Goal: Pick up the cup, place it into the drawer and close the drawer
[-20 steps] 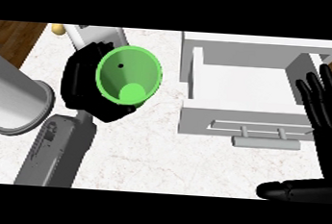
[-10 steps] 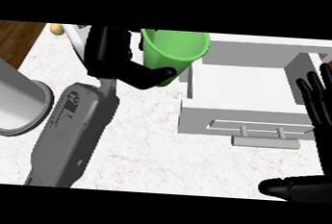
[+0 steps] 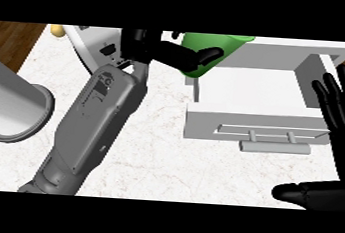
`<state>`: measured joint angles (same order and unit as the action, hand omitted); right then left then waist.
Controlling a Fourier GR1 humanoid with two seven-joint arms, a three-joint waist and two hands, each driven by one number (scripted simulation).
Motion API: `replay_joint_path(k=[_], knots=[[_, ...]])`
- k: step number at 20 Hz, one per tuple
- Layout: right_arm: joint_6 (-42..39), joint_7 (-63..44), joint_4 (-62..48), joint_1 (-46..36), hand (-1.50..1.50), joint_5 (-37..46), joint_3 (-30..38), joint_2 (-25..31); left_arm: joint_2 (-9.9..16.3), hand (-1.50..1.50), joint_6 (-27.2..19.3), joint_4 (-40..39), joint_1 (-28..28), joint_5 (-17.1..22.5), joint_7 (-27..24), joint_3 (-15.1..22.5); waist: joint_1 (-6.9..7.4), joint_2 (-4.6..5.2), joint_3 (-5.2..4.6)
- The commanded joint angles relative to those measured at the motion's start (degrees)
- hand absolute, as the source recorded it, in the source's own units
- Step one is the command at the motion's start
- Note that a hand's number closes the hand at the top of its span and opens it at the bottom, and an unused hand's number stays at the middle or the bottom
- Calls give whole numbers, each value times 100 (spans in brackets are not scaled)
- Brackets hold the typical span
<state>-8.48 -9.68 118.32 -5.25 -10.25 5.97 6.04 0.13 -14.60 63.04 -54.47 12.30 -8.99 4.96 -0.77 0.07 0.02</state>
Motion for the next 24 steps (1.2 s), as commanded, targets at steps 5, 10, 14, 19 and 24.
replay_joint_path(k=[5, 10, 14, 19, 24], knots=[[-117, 287, -202, 102, -150, 155, -89, -24, -13, 150, -487, -1555, -1028, 569, -317, 312, -86, 24, 1], [-212, 418, -222, 119, -150, 49, -47, -8, -13, 150, -455, -2583, -1309, 830, -1080, 406, -143, 42, 2], [-156, 204, -400, -273, -150, -151, 120, 69, -13, 150, -755, -3244, -1915, 1371, -972, 652, -242, 71, 3], [-140, 100, -163, -176, -150, 3, -89, 34, -13, 150, -708, -3634, -1726, 1732, -1232, 1409, -346, 84, 4], [-140, 244, -257, -220, -150, -13, -82, -24, -13, 150, -899, -3890, -2247, 1907, -1041, 1810, -341, 84, 5]])
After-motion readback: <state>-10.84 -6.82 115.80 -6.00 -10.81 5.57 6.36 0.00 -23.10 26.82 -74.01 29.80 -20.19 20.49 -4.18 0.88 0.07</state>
